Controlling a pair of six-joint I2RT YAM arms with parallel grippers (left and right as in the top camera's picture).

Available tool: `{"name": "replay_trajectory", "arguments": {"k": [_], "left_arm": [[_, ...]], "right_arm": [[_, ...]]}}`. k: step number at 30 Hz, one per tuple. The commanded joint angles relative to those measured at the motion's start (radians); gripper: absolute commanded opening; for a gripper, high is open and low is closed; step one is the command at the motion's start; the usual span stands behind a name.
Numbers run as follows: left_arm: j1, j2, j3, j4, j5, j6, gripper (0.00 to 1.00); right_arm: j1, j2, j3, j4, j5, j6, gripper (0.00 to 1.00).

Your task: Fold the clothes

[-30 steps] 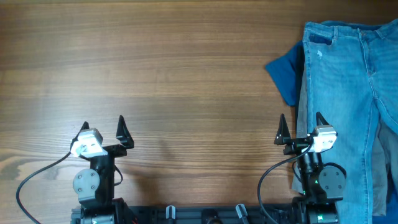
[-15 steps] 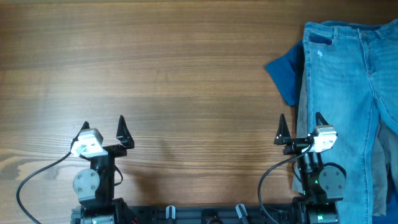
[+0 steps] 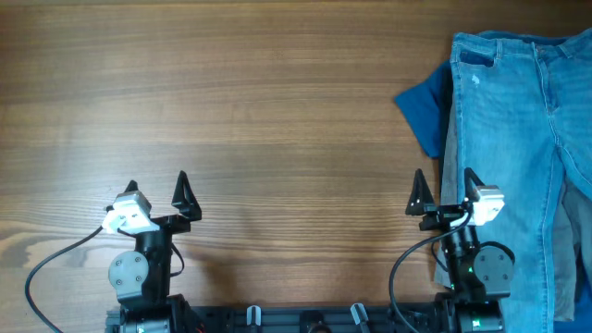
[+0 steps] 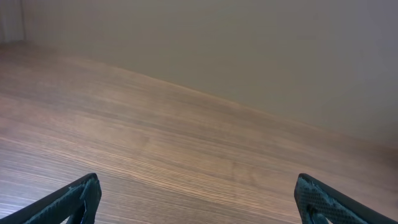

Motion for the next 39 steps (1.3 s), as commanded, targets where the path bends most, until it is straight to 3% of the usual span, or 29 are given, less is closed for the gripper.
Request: {"name": "replay_trajectory", "arguments": {"k": [1, 9, 16, 29, 39], "left_arm": [[0.006, -0.012, 0.024, -0.009, 0.07, -0.035, 1.0], [0.006, 0.043, 0.126, -0.064, 0.07, -0.035, 1.0], [0.006, 0.235, 0.28, -0.131, 0.07, -0.035, 1.0], [0.006, 0.685, 0.691, -0.439, 0.07, -0.034, 1.0], [0.006, 0.862, 0.92, -0.664, 0.097, -0.016, 1.0]], "right_arm": [[0.003, 0.051, 0.053, -0.003, -0.024, 0.015, 1.0], [0.003, 0.3, 0.208, -0.004, -0.024, 0.014, 1.0], [0.004, 0.572, 0.401, -0.043, -0.085, 0.011, 1.0], [0.003, 0.967, 0.808, -0.43, -0.098, -0.119, 1.0], [-0.037, 1.169, 1.034, -0.692, -0.099, -0.113, 1.0]]}}
